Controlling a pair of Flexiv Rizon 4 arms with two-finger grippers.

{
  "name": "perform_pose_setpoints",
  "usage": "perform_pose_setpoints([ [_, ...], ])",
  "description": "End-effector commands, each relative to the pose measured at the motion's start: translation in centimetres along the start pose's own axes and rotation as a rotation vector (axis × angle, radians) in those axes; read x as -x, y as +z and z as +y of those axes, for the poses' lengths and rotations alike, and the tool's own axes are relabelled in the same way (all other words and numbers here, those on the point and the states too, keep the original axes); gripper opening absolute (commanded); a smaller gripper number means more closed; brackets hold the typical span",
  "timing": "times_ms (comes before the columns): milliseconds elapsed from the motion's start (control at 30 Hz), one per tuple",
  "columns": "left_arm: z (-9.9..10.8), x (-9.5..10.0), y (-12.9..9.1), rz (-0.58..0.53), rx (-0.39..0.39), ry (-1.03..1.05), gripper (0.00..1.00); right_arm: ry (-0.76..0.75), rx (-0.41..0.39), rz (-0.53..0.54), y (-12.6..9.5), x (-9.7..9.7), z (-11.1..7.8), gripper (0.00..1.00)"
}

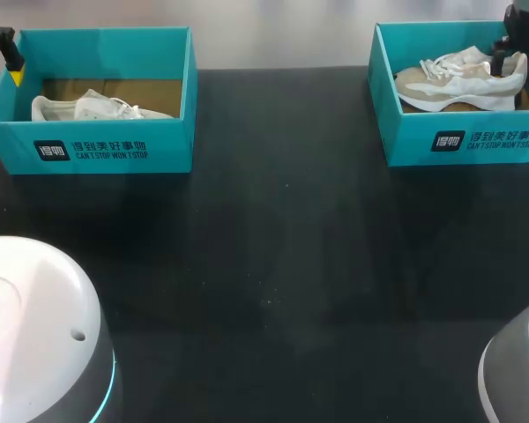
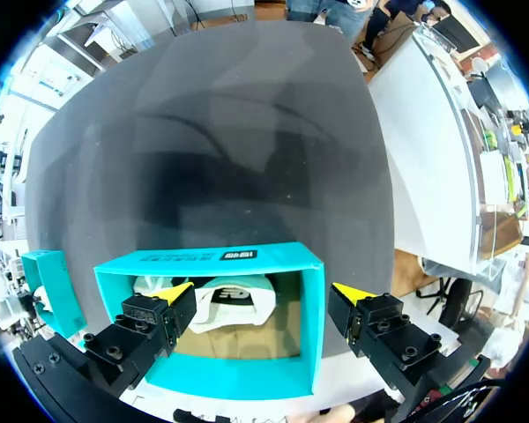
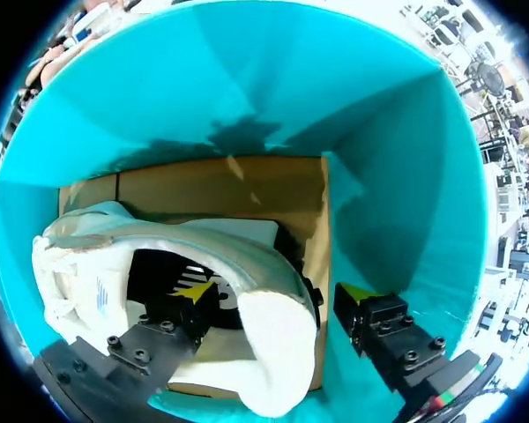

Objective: Take the shoe out of the shoebox, open the shoe tongue, remove and reinsert the insole, then place the shoe into the shoebox

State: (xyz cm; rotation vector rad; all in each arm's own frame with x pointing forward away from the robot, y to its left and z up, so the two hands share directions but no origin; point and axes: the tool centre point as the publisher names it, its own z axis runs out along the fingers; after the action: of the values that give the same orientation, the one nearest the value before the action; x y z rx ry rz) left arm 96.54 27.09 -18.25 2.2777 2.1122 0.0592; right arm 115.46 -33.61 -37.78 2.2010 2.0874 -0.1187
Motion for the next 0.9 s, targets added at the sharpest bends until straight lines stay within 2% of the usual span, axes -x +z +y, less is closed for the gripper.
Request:
perform_pose_setpoints([
  [33,0.0,0.0,0.0,0.002,0.000,0.001,1.00,0.003,-0.016,0.008,0.8,0.0,0.7,0.74],
  [67,0.0,0.0,0.0,0.002,0.000,0.001,1.00,0.003,-0.020,0.011,0.9,0.0,0.7,0.71],
  [333,0.0,0.0,0.0,0.002,0.000,0.001,1.00,0.011,-0.030,0.029,1.5,-0.3,0.6,0.67],
  [400,0.0,0.0,0.0,0.002,0.000,0.001,1.00,0.013,-0.030,0.031,1.5,-0.3,0.6,0.60],
  [500,0.0,0.0,0.0,0.002,0.000,0.001,1.00,0.021,-0.030,0.030,1.5,-0.3,0.6,0.27],
  [533,0.0,0.0,0.0,0.002,0.000,0.001,1.00,0.025,-0.028,0.026,1.4,-0.3,0.6,0.10],
  [567,0.0,0.0,0.0,0.002,0.000,0.001,1.00,0.027,-0.025,0.023,1.2,-0.3,0.5,0.00],
  [900,0.0,0.0,0.0,0.002,0.000,0.001,1.00,0.045,0.003,0.000,-0.4,-0.4,0.2,0.00],
])
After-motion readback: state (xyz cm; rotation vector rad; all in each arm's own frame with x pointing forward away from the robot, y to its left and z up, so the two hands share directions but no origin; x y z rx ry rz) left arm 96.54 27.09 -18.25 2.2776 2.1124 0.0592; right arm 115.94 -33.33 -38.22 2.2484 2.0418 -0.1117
